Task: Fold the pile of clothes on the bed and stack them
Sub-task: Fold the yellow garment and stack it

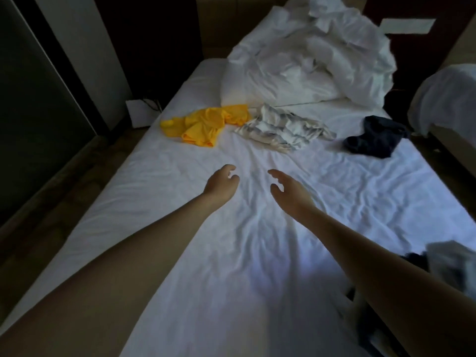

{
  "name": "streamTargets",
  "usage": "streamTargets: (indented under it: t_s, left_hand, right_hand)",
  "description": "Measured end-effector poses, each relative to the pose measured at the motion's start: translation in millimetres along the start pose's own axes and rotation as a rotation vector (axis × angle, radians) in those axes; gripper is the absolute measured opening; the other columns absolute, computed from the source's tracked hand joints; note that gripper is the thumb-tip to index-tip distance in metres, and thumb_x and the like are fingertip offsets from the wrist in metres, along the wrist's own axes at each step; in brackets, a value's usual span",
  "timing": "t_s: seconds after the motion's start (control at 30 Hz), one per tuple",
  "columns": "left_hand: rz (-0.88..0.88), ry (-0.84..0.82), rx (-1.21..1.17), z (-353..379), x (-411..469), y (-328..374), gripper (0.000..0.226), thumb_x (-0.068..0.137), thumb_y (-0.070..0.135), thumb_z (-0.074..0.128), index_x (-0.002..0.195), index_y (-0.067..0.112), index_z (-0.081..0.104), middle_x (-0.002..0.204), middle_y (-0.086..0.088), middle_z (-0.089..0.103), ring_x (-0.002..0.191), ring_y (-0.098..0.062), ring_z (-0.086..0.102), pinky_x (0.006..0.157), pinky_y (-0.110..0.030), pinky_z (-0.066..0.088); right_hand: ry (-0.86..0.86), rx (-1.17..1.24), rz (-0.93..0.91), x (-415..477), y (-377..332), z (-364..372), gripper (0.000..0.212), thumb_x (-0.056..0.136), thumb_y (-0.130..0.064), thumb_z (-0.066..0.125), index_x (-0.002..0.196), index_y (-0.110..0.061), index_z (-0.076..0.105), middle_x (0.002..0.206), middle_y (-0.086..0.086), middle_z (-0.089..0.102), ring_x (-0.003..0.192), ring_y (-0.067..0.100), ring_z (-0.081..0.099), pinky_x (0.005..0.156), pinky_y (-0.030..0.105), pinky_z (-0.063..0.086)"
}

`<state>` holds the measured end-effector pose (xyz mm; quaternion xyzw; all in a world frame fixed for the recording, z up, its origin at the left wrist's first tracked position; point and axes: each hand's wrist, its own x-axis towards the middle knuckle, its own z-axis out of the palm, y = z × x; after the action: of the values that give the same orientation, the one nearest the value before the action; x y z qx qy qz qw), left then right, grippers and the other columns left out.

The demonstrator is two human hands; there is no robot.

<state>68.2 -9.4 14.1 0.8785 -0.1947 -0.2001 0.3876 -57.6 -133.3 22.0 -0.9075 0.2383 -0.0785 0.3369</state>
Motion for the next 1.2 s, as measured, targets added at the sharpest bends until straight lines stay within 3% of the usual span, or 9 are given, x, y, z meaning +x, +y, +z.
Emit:
streamTargets:
  t_s: [0.4, 0.57, 0.73, 0.8, 0.87, 0.93, 1.0, 1.1, 1.2]
  left_hand:
    - [-0.152, 0.019, 0.238, -42, 170, -87, 0.044, 0.095, 0.024, 0.044, 0.138, 0.014, 0.043, 0.144, -0.011, 0.042, 0.127, -0.031, 0.044, 0.103, -0.037, 0.041]
    - [-0.14, 0.057, 0.427, -58, 252, -113, 0.046, 0.094, 0.026, 0.048, 0.137, 0.012, 0.044, 0.141, -0.016, 0.042, 0.127, -0.036, 0.042, 0.102, -0.037, 0.04]
    - [-0.219, 0.281, 0.102, -75, 343, -125, 0.045, 0.092, 0.017, 0.047, 0.134, 0.004, 0.037, 0.139, -0.021, 0.037, 0.122, -0.04, 0.045, 0.093, -0.045, 0.046]
    - [-0.29, 0.306, -0.177, -67, 367, -125, 0.052, 0.095, 0.015, 0.043, 0.143, 0.019, 0.024, 0.146, -0.013, 0.026, 0.123, -0.038, 0.043, 0.078, -0.046, 0.052]
    - [-0.314, 0.267, -0.244, -55, 383, -134, 0.061, 0.097, 0.019, 0.043, 0.148, 0.035, 0.014, 0.145, -0.01, 0.03, 0.116, -0.036, 0.049, 0.062, -0.038, 0.053]
    - [-0.207, 0.218, 0.064, -43, 392, -150, 0.053, 0.097, 0.024, 0.045, 0.147, 0.025, 0.026, 0.14, -0.013, 0.04, 0.114, -0.036, 0.053, 0.075, -0.04, 0.051]
    - [-0.075, 0.301, 0.37, -34, 395, -167, 0.041, 0.097, 0.023, 0.046, 0.135, 0.009, 0.045, 0.137, -0.018, 0.044, 0.121, -0.037, 0.047, 0.094, -0.04, 0.04]
    - [-0.034, 0.354, 0.481, -26, 390, -169, 0.033, 0.097, 0.02, 0.045, 0.125, 0.004, 0.053, 0.132, -0.021, 0.047, 0.121, -0.039, 0.046, 0.095, -0.041, 0.038]
    - [0.003, 0.2, 0.548, -27, 376, -157, 0.032, 0.096, 0.024, 0.047, 0.119, 0.004, 0.056, 0.13, -0.022, 0.052, 0.12, -0.039, 0.048, 0.093, -0.04, 0.039]
  right_hand:
    - [-0.088, 0.004, 0.007, 157, 8, 86, 0.046, 0.097, -0.019, 0.04, 0.142, -0.027, 0.037, 0.145, -0.002, 0.042, 0.129, 0.016, 0.043, 0.104, 0.025, 0.03]
    - [-0.079, -0.138, -0.067, 213, 25, 118, 0.049, 0.097, -0.021, 0.041, 0.145, -0.024, 0.031, 0.15, -0.001, 0.035, 0.139, 0.017, 0.031, 0.113, 0.031, 0.022]
    - [-0.157, -0.32, -0.036, 264, 52, 161, 0.057, 0.099, -0.036, 0.034, 0.15, -0.03, 0.008, 0.159, -0.003, 0.004, 0.147, 0.016, 0.0, 0.117, 0.033, 0.0]
    - [-0.149, -0.349, -0.037, 280, 63, 179, 0.059, 0.096, -0.045, 0.022, 0.15, -0.03, 0.005, 0.159, -0.003, 0.0, 0.147, 0.016, -0.004, 0.116, 0.033, -0.004]
    - [-0.065, -0.35, -0.095, 285, 72, 196, 0.07, 0.084, -0.051, 0.007, 0.15, -0.028, 0.013, 0.158, -0.002, 0.009, 0.147, 0.018, 0.004, 0.115, 0.032, -0.004]
    - [0.064, -0.343, -0.182, 282, 80, 209, 0.068, 0.084, -0.047, 0.013, 0.145, -0.024, 0.032, 0.152, 0.002, 0.031, 0.142, 0.023, 0.026, 0.113, 0.031, 0.003]
    - [0.16, -0.334, -0.216, 283, 84, 214, 0.058, 0.087, -0.039, 0.026, 0.137, -0.019, 0.047, 0.142, 0.006, 0.048, 0.133, 0.027, 0.043, 0.108, 0.032, 0.012]
    - [0.19, -0.311, -0.215, 285, 85, 216, 0.055, 0.086, -0.034, 0.032, 0.132, -0.015, 0.053, 0.135, 0.007, 0.055, 0.126, 0.028, 0.051, 0.105, 0.032, 0.017]
    - [0.209, -0.308, -0.227, 280, 82, 213, 0.053, 0.086, -0.032, 0.033, 0.13, -0.012, 0.055, 0.129, 0.009, 0.059, 0.12, 0.028, 0.056, 0.104, 0.033, 0.025]
